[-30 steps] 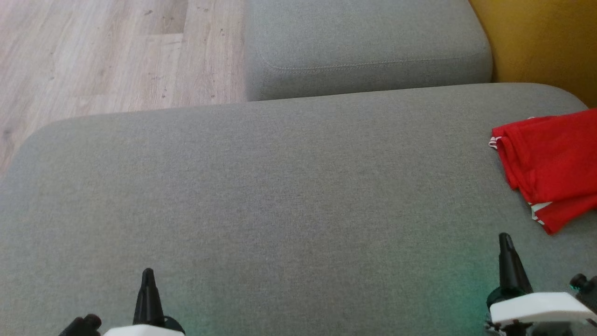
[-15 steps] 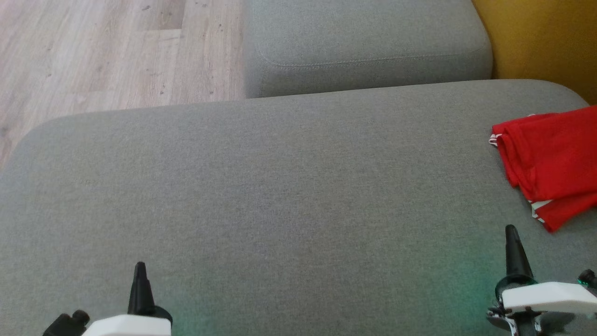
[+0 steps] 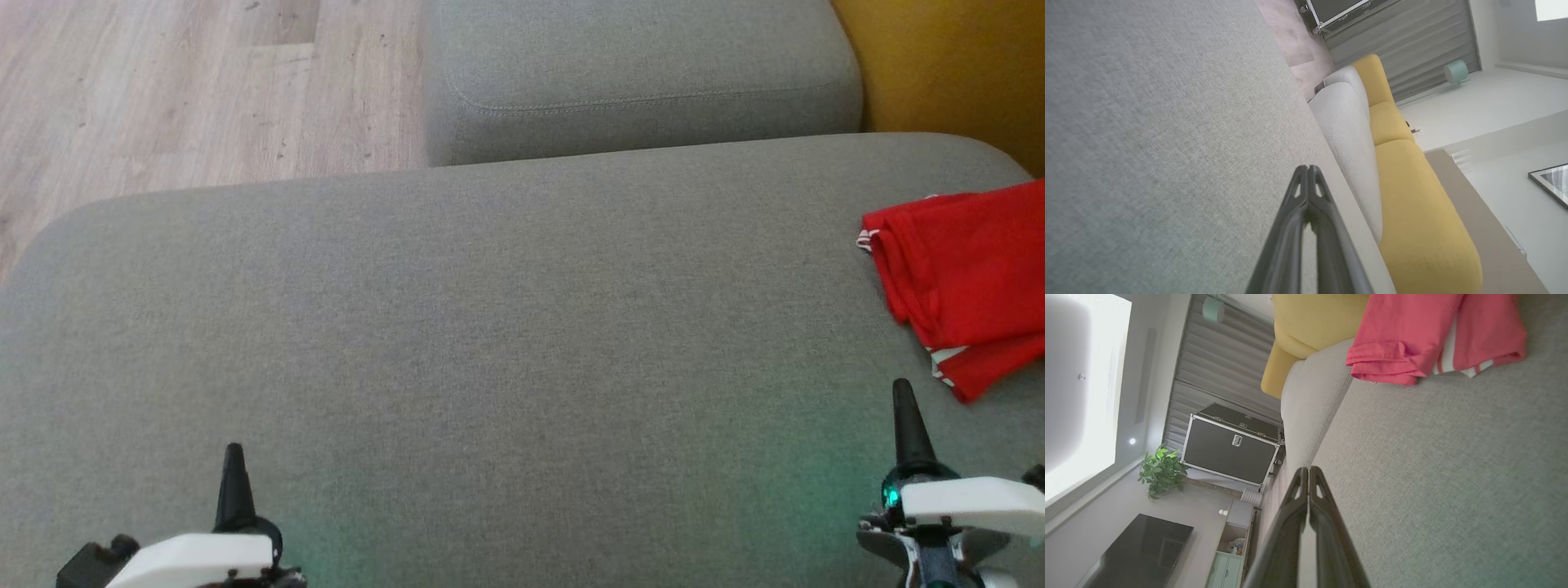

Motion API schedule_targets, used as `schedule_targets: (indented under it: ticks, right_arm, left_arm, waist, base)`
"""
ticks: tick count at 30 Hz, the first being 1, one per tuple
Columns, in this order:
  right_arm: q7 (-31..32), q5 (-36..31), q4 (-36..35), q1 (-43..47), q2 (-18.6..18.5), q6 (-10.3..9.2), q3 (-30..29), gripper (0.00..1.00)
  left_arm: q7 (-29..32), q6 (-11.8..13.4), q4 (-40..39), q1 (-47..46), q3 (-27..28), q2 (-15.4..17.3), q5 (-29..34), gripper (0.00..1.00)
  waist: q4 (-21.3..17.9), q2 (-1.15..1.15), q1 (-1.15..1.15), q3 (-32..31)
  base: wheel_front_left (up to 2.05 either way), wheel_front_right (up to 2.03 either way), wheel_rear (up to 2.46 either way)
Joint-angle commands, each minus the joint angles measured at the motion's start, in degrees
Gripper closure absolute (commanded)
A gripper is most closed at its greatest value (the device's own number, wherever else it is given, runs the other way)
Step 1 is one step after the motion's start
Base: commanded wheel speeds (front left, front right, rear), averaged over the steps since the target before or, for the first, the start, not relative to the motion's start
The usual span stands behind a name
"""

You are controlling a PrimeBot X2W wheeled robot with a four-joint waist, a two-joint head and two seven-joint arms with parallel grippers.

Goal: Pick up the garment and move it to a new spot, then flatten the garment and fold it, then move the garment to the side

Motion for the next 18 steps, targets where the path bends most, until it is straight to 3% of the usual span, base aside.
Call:
schedule_targets:
  ticks: [1,18]
  right_arm:
    - [0.5,2.1,-1.6,-3.4,-0.4,-0.03,0.4,1.00]
    - [3.5,14.4,-0.8,-6.1,0.0,-0.04,-1.3,1.00]
  left_arm:
    - [0.5,-0.5,-1.3,-3.7,2.2,0.8,-1.9,1.00]
    - [3.5,-2.4,-0.1,-6.8,5.1,0.7,-13.7,1.00]
  waist:
    - [0.0,0.00,0.00,0.1]
    - [-0.2,0.00,0.00,0.8]
  base:
    - [0.00,0.00,0.00]
    - [0.00,0.00,0.00]
